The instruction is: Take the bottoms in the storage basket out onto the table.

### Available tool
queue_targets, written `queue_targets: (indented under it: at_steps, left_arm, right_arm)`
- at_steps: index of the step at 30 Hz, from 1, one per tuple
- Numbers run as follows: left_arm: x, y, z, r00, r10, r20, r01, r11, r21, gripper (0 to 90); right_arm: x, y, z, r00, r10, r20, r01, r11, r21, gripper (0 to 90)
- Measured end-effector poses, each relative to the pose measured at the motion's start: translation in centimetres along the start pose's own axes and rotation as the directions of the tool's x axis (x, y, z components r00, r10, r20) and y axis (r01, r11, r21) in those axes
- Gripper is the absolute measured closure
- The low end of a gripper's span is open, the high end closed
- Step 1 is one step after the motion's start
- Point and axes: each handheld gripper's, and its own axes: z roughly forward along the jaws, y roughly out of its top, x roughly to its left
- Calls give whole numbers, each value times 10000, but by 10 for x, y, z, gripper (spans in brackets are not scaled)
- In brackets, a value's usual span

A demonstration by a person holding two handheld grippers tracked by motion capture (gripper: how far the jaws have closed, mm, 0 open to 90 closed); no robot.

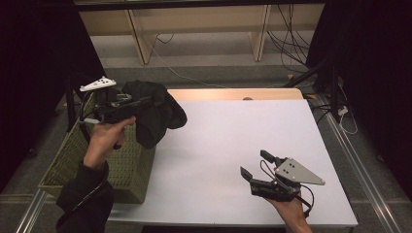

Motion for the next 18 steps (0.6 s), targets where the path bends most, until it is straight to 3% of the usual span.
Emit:
queue_targets:
  at_steps: [18]
  left_arm:
    - [-31,1,9,9961,576,670,-586,9982,132,746]
  right_arm:
    - [0,0,0,10000,59,-19,-59,10000,-25,189]
